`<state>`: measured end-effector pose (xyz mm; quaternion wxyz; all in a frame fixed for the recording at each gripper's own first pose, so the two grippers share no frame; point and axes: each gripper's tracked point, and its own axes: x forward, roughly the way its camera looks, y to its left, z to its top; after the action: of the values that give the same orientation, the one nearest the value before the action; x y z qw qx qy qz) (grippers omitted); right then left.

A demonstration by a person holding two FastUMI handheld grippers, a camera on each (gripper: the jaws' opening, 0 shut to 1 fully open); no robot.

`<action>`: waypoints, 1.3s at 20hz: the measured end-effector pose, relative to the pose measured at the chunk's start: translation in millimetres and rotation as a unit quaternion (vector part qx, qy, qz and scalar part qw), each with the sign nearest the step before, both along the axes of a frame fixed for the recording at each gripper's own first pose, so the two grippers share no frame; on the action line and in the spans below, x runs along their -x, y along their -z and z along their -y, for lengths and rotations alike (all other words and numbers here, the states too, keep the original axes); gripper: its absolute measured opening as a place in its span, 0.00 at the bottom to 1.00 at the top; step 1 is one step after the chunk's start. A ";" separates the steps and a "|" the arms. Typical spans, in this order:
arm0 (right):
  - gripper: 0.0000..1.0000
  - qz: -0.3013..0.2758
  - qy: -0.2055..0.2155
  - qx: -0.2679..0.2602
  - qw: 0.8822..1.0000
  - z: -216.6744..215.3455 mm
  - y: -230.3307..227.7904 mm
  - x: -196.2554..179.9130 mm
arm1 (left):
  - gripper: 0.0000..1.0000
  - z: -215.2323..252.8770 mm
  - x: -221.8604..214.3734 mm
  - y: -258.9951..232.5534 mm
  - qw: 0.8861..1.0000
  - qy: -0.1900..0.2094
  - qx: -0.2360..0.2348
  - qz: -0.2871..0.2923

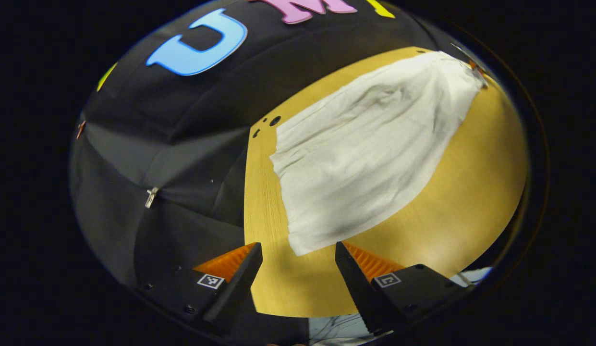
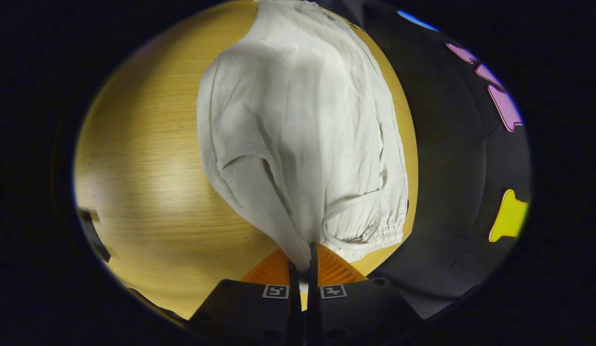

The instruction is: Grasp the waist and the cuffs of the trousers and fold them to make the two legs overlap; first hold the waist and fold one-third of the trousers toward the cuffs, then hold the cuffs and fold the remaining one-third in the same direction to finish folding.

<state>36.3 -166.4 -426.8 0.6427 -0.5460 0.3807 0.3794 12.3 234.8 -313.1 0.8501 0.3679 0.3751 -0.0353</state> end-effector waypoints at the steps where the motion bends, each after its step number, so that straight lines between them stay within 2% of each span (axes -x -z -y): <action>1: 0.09 -0.004 -0.005 0.004 1.000 0.9 0.7 -1.0 | 0.97 -7.7 -1.2 6.6 1.000 0.013 -0.024 -0.015; 5: 0.06 -0.025 -0.001 0.002 1.000 0.0 0.5 -1.7 | 0.97 -24.7 -6.5 34.9 0.991 0.072 -0.090 -0.060; 7: 0.06 -0.022 -0.017 0.008 1.000 -1.7 0.3 -1.4 | 0.97 -27.4 -14.0 44.4 0.983 0.114 -0.118 -0.084; 9: 0.06 -0.020 -0.026 0.014 0.999 -0.7 0.7 0.4 | 0.96 -27.4 -22.6 53.7 0.973 0.153 -0.132 -0.112; 10: 0.06 -0.020 -0.026 0.017 0.999 -0.5 0.5 -0.2 | 0.92 -27.0 -26.3 52.6 0.970 0.163 -0.132 -0.123; 12: 0.06 -0.020 -0.028 0.020 0.999 -0.2 0.9 -1.6 | 0.91 -23.4 -38.3 53.6 0.962 0.191 -0.126 -0.146; 16: 0.06 -0.020 -0.029 0.025 0.999 0.7 0.9 -2.9 | 0.90 -11.2 -59.3 55.6 0.936 0.258 -0.139 -0.194; 18: 0.06 -0.019 -0.033 0.028 0.999 1.3 1.2 -2.1 | 0.84 -1.0 -73.4 56.4 0.929 0.280 -0.143 -0.197; 21: 0.06 -0.017 -0.038 0.033 0.999 0.1 0.1 -1.5 | 0.67 9.4 -88.1 59.4 0.925 0.287 -0.144 -0.201; 22: 0.06 -0.016 -0.040 0.033 0.999 1.0 0.4 -1.3 | 0.67 9.0 -87.1 62.2 0.924 0.285 -0.139 -0.215; 26: 0.06 -0.015 -0.039 0.034 0.999 2.4 0.3 -2.2 | 0.33 9.1 -76.7 69.9 0.923 0.273 -0.121 -0.243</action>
<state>38.5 -168.8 -427.1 0.6028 -0.5764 0.3813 0.3988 89.0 225.6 -383.0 0.6394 0.5362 0.4567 -0.3083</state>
